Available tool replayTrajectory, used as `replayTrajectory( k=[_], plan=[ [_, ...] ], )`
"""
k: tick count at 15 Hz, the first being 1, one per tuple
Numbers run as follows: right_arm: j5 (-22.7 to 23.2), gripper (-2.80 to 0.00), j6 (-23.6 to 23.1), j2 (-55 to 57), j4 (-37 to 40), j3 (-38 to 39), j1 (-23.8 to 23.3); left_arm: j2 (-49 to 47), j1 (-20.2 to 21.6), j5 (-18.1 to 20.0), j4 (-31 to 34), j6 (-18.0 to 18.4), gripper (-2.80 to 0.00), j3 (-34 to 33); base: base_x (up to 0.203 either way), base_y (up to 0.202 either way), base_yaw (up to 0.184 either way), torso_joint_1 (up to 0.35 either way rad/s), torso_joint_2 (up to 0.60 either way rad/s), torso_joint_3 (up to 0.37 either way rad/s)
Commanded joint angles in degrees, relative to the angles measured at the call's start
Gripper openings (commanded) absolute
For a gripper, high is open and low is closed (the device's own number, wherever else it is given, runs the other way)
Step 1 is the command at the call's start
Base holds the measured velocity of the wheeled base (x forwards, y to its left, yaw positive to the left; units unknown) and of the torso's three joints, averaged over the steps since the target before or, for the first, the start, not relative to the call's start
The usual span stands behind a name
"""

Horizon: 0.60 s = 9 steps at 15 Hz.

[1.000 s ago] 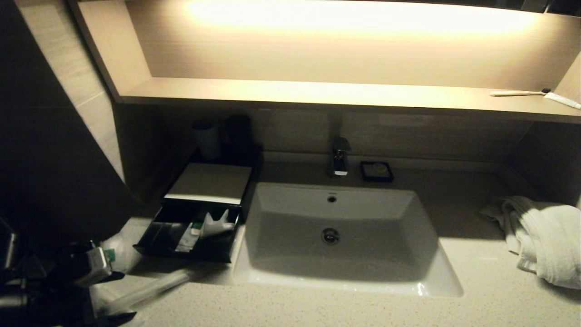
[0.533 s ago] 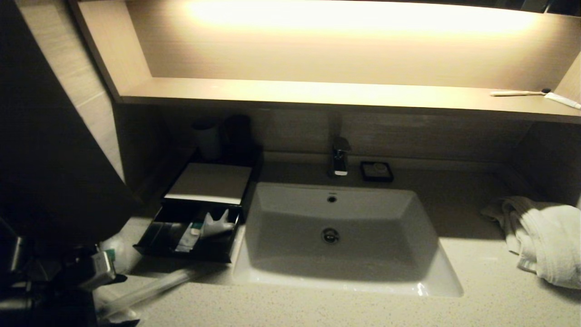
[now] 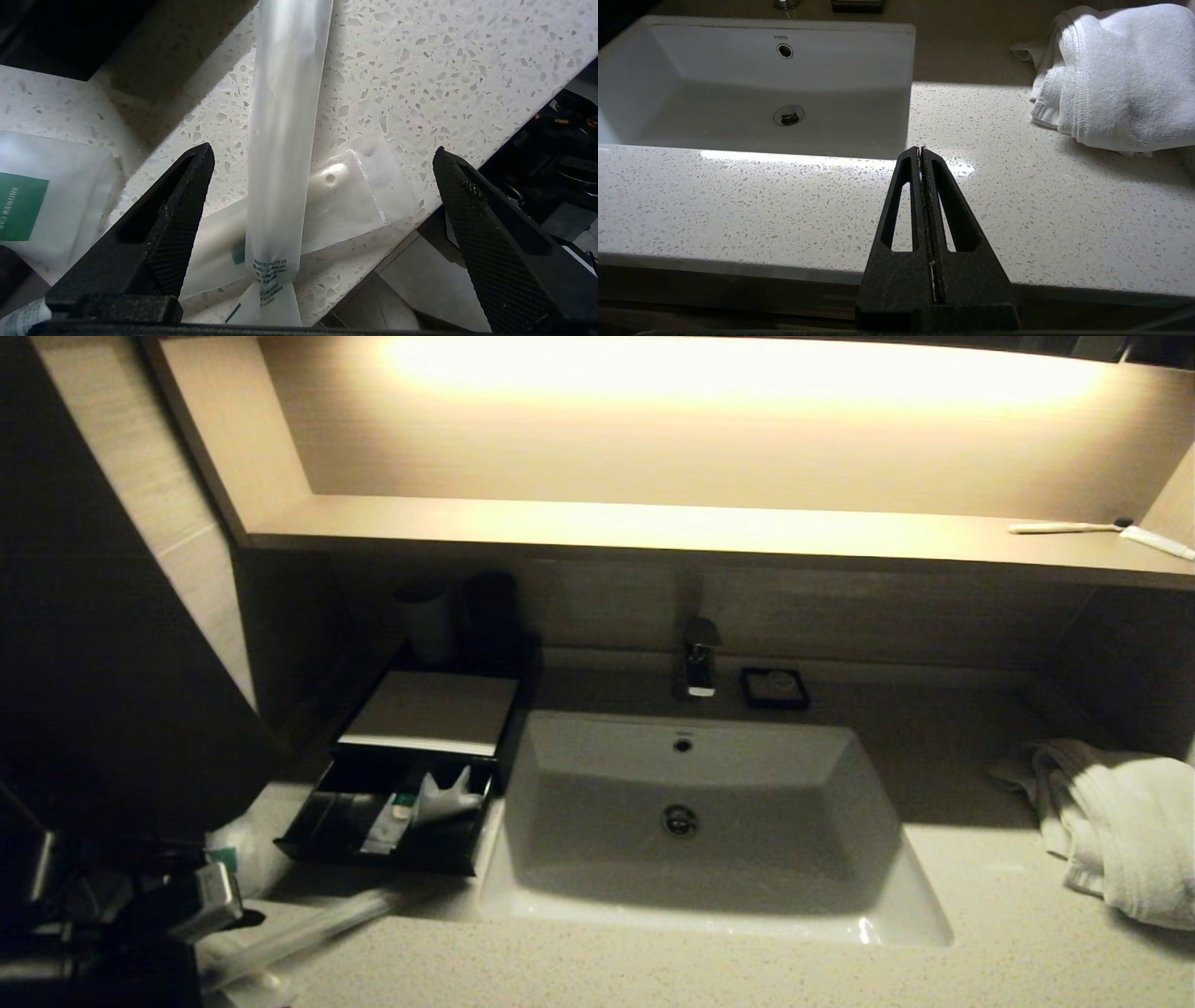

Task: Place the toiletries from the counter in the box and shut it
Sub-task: Pick up the bathroom toiletry

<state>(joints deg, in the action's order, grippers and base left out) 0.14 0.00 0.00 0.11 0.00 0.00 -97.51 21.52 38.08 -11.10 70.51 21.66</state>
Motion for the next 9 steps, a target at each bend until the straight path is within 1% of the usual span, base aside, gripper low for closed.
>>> replayTrajectory(
  k=[1, 7, 9],
  plan=[
    [0.0, -2.80, 0.0, 0.0, 0.0, 0.0, 0.0, -0.5, 0.0, 0.2, -0.1, 0.5, 0.00, -0.3, 0.000, 0.000, 0.000, 0.000, 0.00, 0.000],
    [0.0, -2.80, 0.0, 0.0, 0.0, 0.0, -0.1, -0.9, -0.1, 0.1, -0.1, 0.6, 0.00, -0.7, 0.000, 0.000, 0.000, 0.000, 0.00, 0.000],
    [0.0, -2.80, 0.0, 0.0, 0.0, 0.0, 0.0, -1.6, 0.0, 0.1, -1.2, 1.6, 0.00, -1.1, 0.000, 0.000, 0.000, 0.000, 0.00, 0.000]
  ],
)
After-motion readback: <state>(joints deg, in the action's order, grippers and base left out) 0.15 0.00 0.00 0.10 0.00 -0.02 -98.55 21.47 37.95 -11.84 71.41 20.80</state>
